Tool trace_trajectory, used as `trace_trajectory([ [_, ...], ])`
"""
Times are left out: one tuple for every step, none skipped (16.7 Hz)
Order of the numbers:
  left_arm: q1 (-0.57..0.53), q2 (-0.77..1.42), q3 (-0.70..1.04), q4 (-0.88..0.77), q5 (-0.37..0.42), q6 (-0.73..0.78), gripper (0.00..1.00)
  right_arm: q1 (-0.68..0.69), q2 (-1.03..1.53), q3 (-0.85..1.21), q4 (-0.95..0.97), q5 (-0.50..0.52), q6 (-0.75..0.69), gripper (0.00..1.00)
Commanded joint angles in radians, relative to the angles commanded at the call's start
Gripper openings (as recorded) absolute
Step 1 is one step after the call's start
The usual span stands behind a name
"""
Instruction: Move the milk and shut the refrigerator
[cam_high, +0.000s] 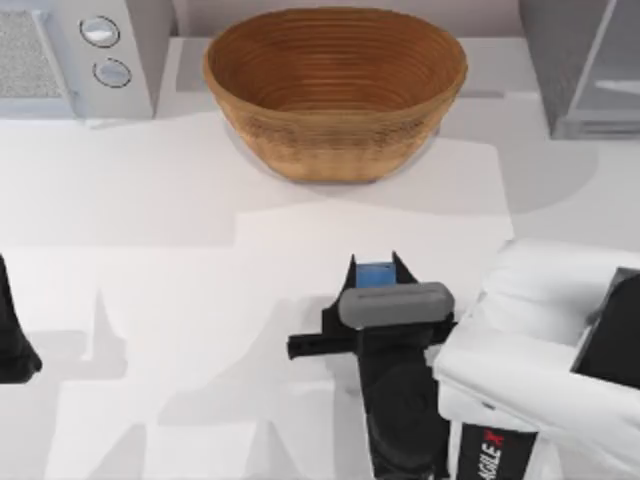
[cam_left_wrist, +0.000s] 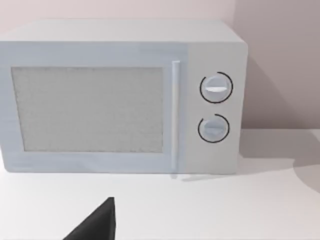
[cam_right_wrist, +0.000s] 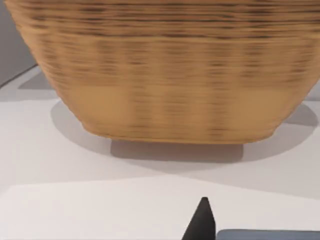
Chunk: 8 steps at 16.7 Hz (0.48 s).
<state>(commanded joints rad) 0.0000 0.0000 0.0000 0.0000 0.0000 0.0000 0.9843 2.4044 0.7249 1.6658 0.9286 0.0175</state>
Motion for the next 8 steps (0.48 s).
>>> trace_trajectory([
  [0.000,0.000,0.000,0.000,0.000,0.000,1.00,0.000,0.000,0.000,0.000,0.000,0.000,0.00],
  [0.000,0.000,0.000,0.000,0.000,0.000,1.00,0.002,-0.002,-0.001,-0.001,0.000,0.001,0.00],
  [0.000,0.000,0.000,0.000,0.000,0.000,1.00,0.001,-0.005,-0.003,-0.004,0.000,0.001,0.00],
  [0.000,0.000,0.000,0.000,0.000,0.000,1.00,0.000,-0.019,-0.008,-0.018,0.000,0.002,0.00],
  [0.000,0.000,0.000,0.000,0.000,0.000,1.00,0.000,-0.041,-0.012,-0.034,0.000,0.002,0.00],
  [0.000,0.000,0.000,0.000,0.000,0.000,1.00,0.001,-0.066,-0.017,-0.052,-0.001,0.002,0.00],
  [0.000,0.000,0.000,0.000,0.000,0.000,1.00,0.002,-0.092,-0.022,-0.069,-0.002,0.002,0.00],
  [0.000,0.000,0.000,0.000,0.000,0.000,1.00,0.002,-0.116,-0.027,-0.087,-0.003,0.002,0.00],
])
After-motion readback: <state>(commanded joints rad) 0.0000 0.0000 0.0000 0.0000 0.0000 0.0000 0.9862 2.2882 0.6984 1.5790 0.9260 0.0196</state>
